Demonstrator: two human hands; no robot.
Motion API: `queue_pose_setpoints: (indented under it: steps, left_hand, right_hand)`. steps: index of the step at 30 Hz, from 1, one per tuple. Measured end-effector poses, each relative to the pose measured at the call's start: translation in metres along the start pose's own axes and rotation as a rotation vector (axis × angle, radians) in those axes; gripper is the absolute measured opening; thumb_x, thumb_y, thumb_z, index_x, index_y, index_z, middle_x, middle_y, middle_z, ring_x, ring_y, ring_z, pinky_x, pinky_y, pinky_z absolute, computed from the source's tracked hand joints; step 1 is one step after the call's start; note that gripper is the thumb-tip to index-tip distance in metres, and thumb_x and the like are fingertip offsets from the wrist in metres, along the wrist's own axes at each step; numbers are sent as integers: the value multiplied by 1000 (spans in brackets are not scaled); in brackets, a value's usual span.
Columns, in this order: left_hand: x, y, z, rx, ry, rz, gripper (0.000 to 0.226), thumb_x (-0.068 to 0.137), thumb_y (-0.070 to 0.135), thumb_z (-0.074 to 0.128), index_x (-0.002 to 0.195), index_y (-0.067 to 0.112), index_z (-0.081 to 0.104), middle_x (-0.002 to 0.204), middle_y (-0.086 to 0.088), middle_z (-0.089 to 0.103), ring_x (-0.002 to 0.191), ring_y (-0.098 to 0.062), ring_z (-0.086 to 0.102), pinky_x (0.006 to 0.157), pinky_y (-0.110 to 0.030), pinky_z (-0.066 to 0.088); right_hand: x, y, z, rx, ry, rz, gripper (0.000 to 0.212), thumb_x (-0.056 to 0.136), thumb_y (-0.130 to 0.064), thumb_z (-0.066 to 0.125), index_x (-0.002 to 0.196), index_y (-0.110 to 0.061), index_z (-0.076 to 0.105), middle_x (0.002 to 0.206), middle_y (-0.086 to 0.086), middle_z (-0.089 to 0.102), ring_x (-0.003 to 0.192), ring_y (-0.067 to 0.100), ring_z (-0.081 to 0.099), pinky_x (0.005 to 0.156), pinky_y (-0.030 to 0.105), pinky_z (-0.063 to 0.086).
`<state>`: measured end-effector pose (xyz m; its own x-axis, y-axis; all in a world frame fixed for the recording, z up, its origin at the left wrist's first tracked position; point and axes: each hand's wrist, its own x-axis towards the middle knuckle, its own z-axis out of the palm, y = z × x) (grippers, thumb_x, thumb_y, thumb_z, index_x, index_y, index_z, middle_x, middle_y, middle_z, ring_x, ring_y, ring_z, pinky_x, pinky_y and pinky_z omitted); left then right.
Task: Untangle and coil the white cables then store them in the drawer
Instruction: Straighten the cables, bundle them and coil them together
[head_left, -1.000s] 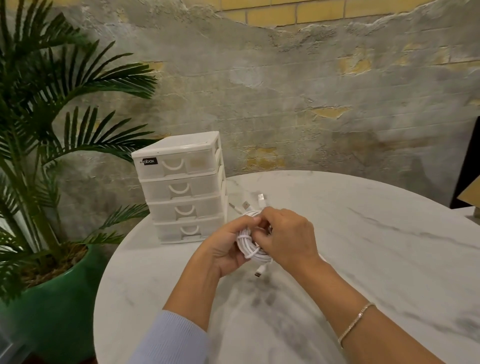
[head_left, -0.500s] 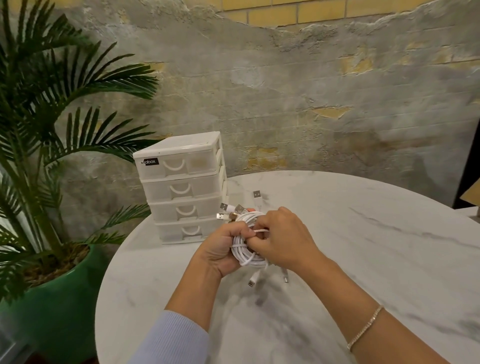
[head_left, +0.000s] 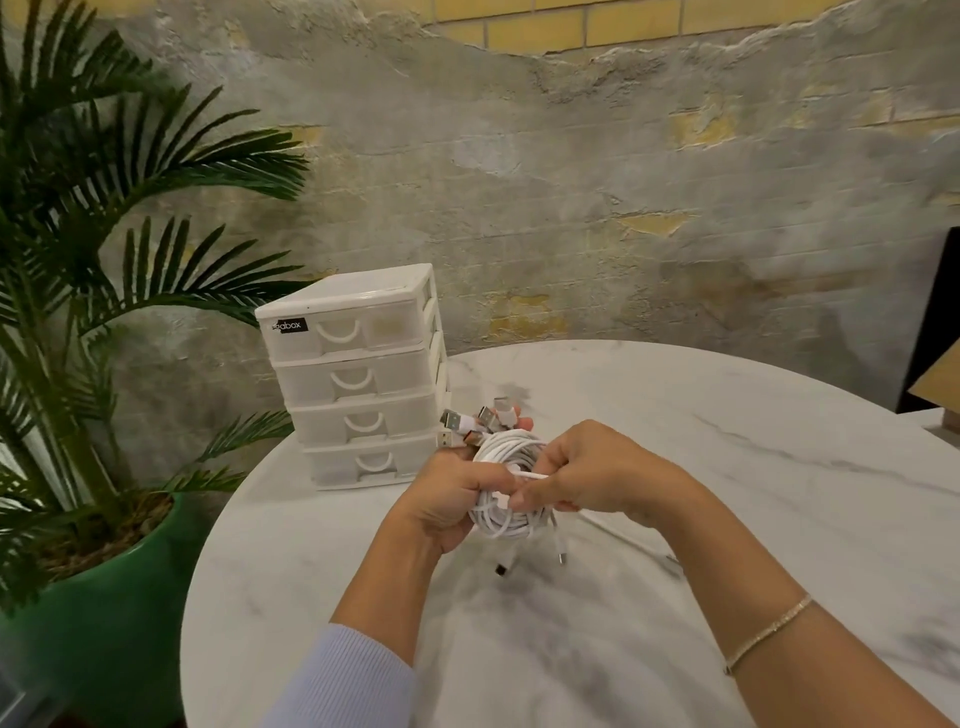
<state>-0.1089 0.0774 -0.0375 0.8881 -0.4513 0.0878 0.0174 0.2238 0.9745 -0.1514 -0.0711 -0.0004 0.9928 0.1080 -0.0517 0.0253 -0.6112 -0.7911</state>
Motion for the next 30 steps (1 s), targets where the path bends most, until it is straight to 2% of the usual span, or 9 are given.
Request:
queue_pose_setpoints:
  steps: [4,7,10,12,17,19,21,26,30]
  left_hand:
    - [1,-2,2,105,84,99,48,47,-14,62,88,11,60,90,3,72,81,-18,67,70,-29,56]
    - [1,-2,3,171,150,140,45,46,-13,62,82,13,58,88,6,73,77,-14,69,66,-27,57]
    - [1,-3,1,252,239,200,42,54,-17,67,77,18,61,85,9,74,80,-12,69,74,-32,56]
    - [2,-3,-1,271,262,223,44,60,-22,68,79,18,62,86,9,74,80,-12,69,75,-31,56]
    - [4,-3,-5,289,325,250,41,64,-22,71,86,12,62,95,2,72,79,-10,70,63,-23,54]
    - [4,-2,-6,306,359,269,40,64,-21,71,84,12,63,95,3,72,77,-7,70,63,-20,54]
    - [4,-3,-6,322,386,280,38,64,-21,71,83,12,63,94,5,72,75,-4,69,65,-19,55]
    - [3,-2,-9,366,479,306,34,65,-18,70,79,12,65,85,10,71,67,1,67,59,-12,51]
    - [2,-2,-11,389,496,279,32,64,-15,71,78,13,67,84,10,72,66,0,67,61,-14,53]
  right_hand:
    - [-8,-2,-11,-225,-75,135,26,69,-33,81,68,-14,62,51,-3,42,48,14,35,46,22,27]
    - [-14,-3,-16,-382,-60,140,29,74,-37,76,89,-11,72,67,-2,54,60,14,47,51,23,34]
    - [-15,-2,-15,-422,-12,18,16,77,-36,72,79,-20,69,76,-2,61,72,13,53,57,22,40]
    - [-14,-3,-14,-424,57,-62,20,76,-37,72,68,-21,64,70,-3,59,66,11,51,56,23,38]
    - [-13,1,-16,-118,160,-158,18,76,-30,73,62,-20,68,50,-8,62,45,0,50,52,22,42]
    - [-11,4,-16,25,170,-147,10,76,-18,74,67,-16,71,51,-4,64,50,5,61,55,28,50]
    - [-11,7,-17,79,164,-127,8,77,-11,71,71,-15,71,49,-7,62,53,13,66,46,23,49]
    - [-9,15,-30,248,195,-97,12,78,1,67,71,-9,71,41,-11,53,40,13,43,45,24,38]
    - [-6,24,-40,440,416,-173,21,77,-1,71,64,-18,69,56,1,54,40,8,40,43,20,35]
